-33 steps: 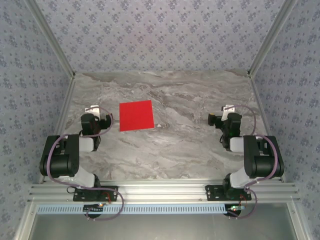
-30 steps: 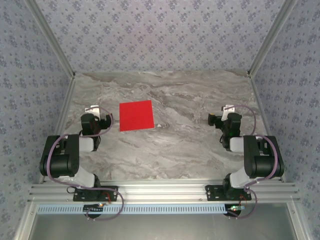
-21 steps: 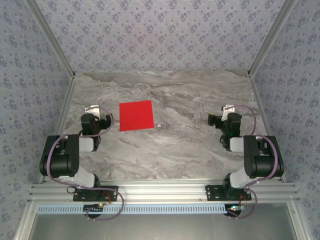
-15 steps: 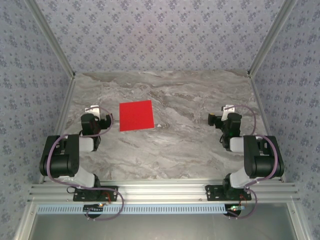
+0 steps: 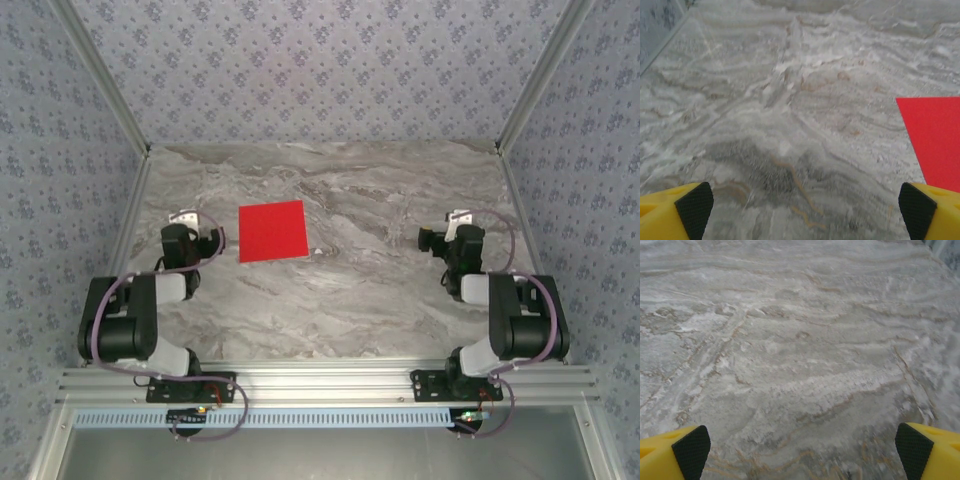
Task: Fold a paper plane with a square sheet of paper (fold left side to right side)
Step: Move the square sheet of paper to the center of the table.
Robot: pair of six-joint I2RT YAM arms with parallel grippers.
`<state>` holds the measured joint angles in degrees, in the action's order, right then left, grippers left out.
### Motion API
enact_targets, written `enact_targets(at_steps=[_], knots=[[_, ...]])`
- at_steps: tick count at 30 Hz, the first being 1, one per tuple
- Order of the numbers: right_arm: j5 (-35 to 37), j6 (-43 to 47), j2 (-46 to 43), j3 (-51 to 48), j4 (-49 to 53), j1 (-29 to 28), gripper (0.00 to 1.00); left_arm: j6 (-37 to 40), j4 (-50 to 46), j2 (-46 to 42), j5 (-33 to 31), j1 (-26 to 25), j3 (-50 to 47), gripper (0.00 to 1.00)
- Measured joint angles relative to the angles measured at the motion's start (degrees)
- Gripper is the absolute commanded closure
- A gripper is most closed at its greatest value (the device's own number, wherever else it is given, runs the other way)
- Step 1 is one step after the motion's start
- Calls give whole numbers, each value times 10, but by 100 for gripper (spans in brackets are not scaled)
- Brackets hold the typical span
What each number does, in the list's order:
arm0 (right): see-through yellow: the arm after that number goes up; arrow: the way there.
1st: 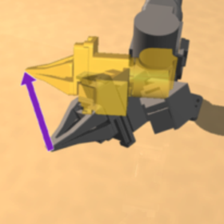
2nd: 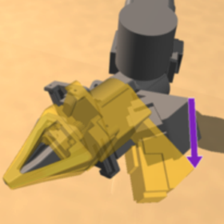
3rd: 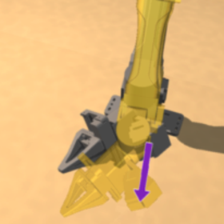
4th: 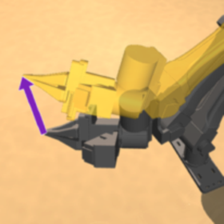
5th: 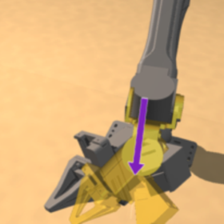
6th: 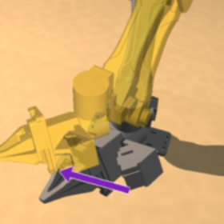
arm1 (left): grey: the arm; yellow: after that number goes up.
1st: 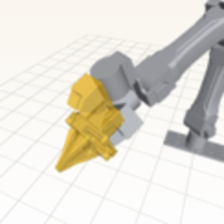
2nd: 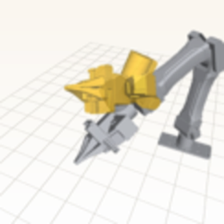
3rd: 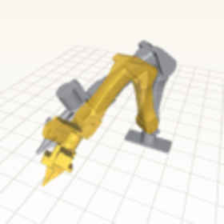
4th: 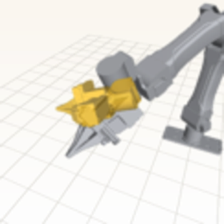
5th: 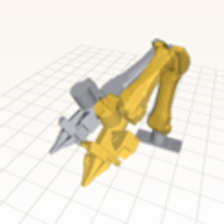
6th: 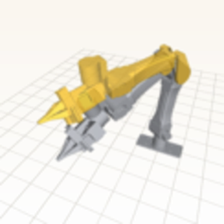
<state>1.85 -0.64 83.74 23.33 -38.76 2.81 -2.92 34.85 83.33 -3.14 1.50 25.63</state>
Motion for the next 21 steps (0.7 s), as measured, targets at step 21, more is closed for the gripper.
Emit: enact_targets(at_steps=[21], knots=[[-16,-224,-406,57,512,-184,0,-227,-439,67,12,-243,273,2]])
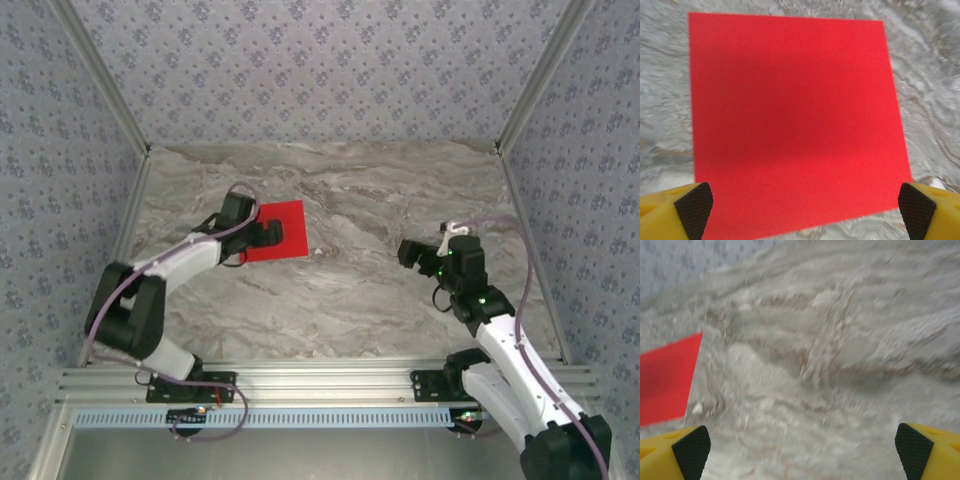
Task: Fold a paper plane with a square sheet of paper (fold left side to right side)
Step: Move the square sheet of paper to the center of the table.
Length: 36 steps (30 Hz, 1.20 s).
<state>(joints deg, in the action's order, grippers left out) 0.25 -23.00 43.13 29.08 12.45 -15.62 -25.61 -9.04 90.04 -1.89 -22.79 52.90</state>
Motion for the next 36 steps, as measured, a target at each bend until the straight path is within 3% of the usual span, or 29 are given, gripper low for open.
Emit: enact_targets(at_steps=[5,14,26,36], knots=[[38,-10,3,0,26,-71,0,3,-20,111,-4,-10,103,2],[76,-12,23,9,35,-104,0,16,-69,228,-15,-47,198,2],[85,-12,30,14,37,-114,0,17,-104,242,-78,-103,212,2],[86,-12,30,14,37,-114,0,-40,-121,213,-119,-214,173,2]])
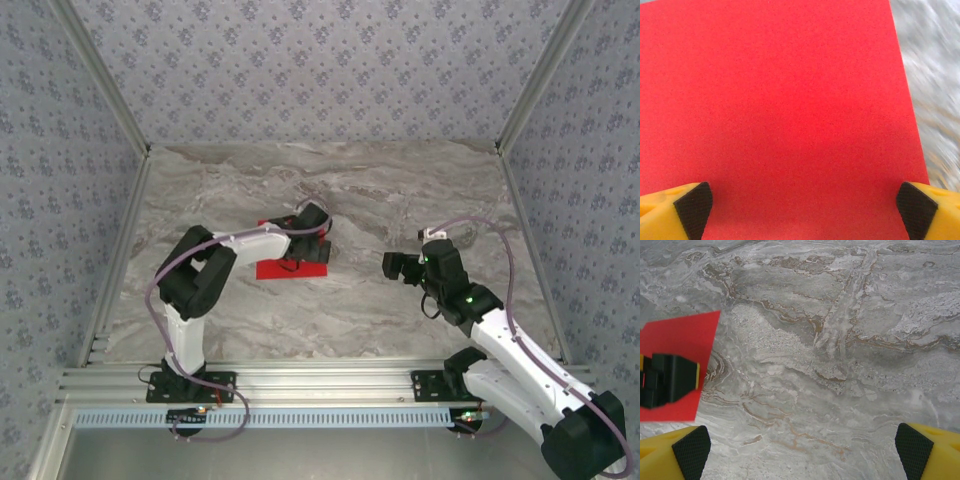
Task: Fold a paper plane with a square sheet of paper (fold left side to right side)
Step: Move the square sheet of paper to the center of the table.
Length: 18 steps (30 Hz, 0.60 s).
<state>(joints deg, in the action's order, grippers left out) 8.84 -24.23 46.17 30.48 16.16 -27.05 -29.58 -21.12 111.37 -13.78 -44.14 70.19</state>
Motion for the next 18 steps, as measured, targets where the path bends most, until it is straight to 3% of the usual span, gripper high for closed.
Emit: enact_targets(at_steps=[4,9,15,18], knots=[[0,0,4,0,-1,0,0,-21,-33,-33,7,-45,-29,2],[-11,-2,44,3,0,-2,0,-31,-71,-89,15,-49,-61,2],[-40,-11,163,63,1,-12,0,-44,-53,-210,65,-23,-103,2],[-48,-16,256,125,2,-33,0,-58,-9,-267,132,31,-159,2]])
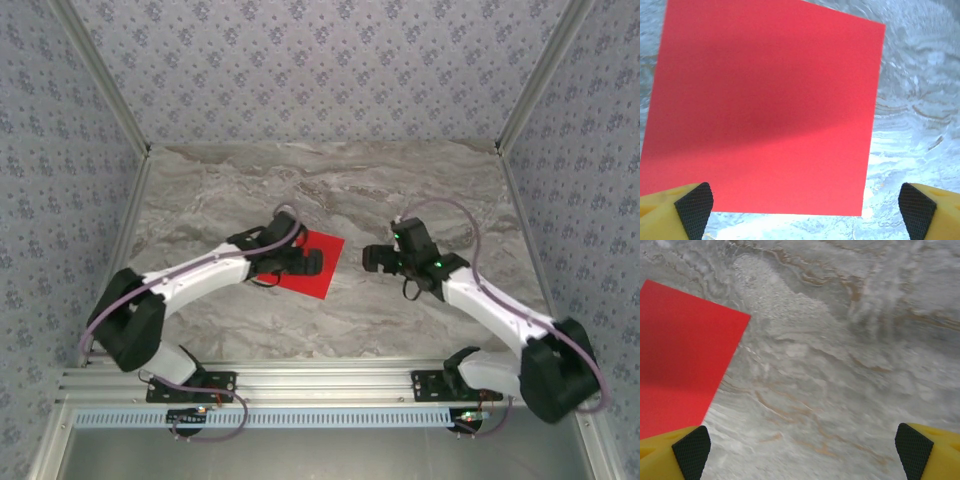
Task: Fold a paper plane with a square sheet of paper (fold left side to right side)
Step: Move the square sheet of paper to the center of the table, then pick up the square sheet of paper from the center of the table.
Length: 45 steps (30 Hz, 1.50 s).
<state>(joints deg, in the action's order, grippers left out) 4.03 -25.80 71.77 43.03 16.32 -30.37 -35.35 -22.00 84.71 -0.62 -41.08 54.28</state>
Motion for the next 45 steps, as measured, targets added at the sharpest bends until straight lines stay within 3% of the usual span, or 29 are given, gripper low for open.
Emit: enact_targets(at_steps=[6,13,20,32,42,45], knots=[[-5,-8,174,125,-3,-30,0,-24,83,-20,152,121,-96,8],[-15,-23,318,236,-6,-32,0,-27,118,-5,238,151,-112,11],[-19,-28,409,327,-2,-41,0,-22,119,23,246,151,-112,11],[-19,-36,436,337,2,-69,0,-18,119,50,236,152,-109,16],[-50,-38,436,337,-2,-99,10,-24,132,51,223,152,-116,25],[-57,-37,436,337,-1,-113,17,-28,142,51,223,152,-119,26]])
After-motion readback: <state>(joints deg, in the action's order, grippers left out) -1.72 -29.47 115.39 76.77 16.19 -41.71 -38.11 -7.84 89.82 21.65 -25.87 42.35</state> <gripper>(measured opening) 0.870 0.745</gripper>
